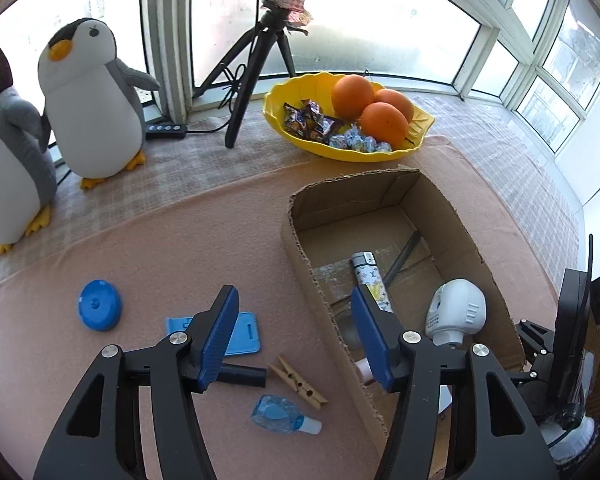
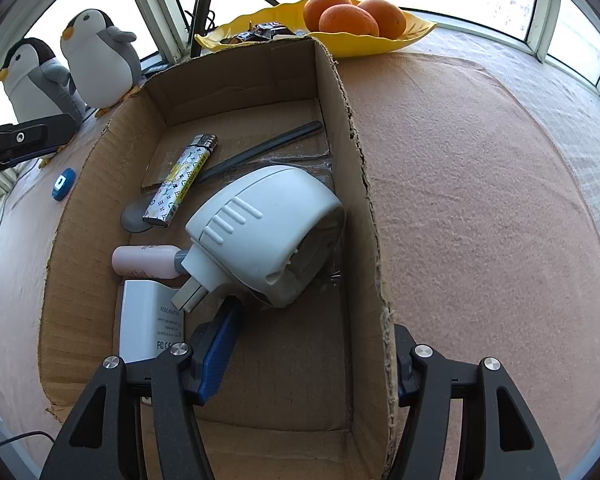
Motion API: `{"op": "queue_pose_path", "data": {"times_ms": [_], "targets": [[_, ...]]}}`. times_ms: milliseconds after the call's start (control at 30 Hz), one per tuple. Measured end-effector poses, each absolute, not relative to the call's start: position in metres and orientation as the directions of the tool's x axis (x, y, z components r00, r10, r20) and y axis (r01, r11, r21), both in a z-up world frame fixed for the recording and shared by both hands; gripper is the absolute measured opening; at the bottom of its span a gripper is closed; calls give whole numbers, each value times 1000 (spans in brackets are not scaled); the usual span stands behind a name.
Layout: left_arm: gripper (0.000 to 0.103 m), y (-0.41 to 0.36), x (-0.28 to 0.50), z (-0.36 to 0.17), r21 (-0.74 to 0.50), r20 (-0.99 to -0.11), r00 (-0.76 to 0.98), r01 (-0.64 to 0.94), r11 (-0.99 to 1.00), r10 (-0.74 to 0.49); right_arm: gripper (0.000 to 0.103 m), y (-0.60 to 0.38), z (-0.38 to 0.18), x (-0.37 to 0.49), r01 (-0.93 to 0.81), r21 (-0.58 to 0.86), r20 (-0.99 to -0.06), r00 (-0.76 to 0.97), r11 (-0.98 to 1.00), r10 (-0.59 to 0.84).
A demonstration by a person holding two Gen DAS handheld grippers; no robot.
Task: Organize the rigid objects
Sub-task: 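Move the left tool to the blue round tape measure and grasp it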
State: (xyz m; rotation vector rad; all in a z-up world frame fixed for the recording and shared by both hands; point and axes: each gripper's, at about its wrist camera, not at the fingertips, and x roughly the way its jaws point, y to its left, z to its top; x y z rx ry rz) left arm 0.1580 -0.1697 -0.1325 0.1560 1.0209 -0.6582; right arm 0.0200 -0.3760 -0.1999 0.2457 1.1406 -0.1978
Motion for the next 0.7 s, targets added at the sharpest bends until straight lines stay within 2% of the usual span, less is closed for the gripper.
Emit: {"op": "queue_pose_path", "data": {"times_ms": [367, 567, 633, 700], "targets": [[58, -66, 210, -169, -89, -869, 430, 347, 933, -243, 58, -376, -197, 21, 264, 78, -925, 380, 961, -29], [58, -52, 224, -191, -99, -882, 419, 282, 954, -216, 57, -385, -187, 14, 280, 88, -921, 387, 956, -28], [58, -55, 226, -193, -87, -881, 425, 285, 955, -207, 55, -387, -183, 11, 285, 87, -919, 394, 955, -33], [58, -56, 230, -196, -95, -881, 423, 281, 955, -213, 45, -388, -182, 9, 290, 98, -919, 394, 952, -26]]}}
